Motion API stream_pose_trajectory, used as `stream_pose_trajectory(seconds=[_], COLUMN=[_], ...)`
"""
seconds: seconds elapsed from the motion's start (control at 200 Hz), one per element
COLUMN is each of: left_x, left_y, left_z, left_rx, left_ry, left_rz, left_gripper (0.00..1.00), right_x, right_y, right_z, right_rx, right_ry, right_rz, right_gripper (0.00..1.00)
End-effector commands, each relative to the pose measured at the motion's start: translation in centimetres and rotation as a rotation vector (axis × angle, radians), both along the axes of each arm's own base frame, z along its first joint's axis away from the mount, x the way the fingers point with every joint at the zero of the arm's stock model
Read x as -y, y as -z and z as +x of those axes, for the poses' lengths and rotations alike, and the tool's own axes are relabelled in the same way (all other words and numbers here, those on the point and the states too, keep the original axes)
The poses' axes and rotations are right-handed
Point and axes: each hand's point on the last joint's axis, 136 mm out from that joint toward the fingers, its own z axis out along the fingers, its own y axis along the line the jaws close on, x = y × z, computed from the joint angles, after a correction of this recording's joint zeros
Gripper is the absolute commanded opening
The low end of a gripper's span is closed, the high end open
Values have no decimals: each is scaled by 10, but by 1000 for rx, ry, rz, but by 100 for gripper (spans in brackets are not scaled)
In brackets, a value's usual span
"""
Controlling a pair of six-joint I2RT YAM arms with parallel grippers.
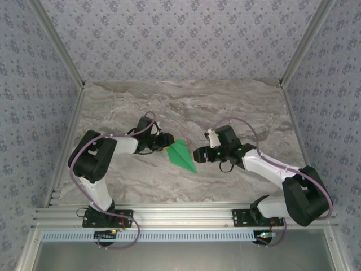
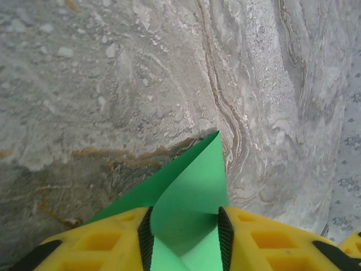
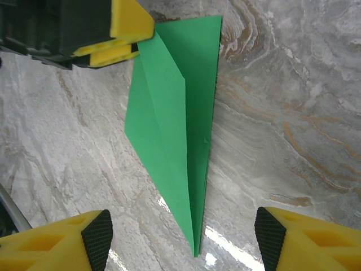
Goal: Fold a paper plane with a square sheet of paper (fold left side to right side)
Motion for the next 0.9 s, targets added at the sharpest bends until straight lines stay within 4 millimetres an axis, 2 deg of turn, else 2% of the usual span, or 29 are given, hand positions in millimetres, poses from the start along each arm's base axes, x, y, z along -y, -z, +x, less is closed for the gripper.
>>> stream_pose_trajectory(seconds=[0.0,0.1,0.205,0.3,0.36,0.455,0.54,0.68,0.799,0.894], left_x=[15,18,18,17,17,17,16,14,14,14], left_y=[-14,-18,-33,-53,-70,-104,-135,-198,-250,-283], left_z=[11,14,15,15,16,16,14,7,-3,-9], left_rx=[44,56,90,130,160,212,255,353,439,489], left_ry=[25,26,31,33,31,30,28,40,68,83], left_rz=[-51,-63,-73,-80,-93,-124,-151,-203,-255,-297], left_gripper=[31,22,15,9,6,0,0,0,0,0], right_x=[2,6,13,21,27,34,41,50,46,38], right_y=[-6,-9,-15,-20,-26,-39,-48,-69,-91,-112], right_z=[-1,0,2,6,10,15,19,26,26,24], right_rx=[-6,-20,-34,-55,-62,-60,-44,-20,24,60], right_ry=[13,21,39,61,78,85,87,84,23,-34], right_rz=[63,118,195,280,347,450,503,597,656,708], right_gripper=[73,77,87,99,100,100,100,100,100,100])
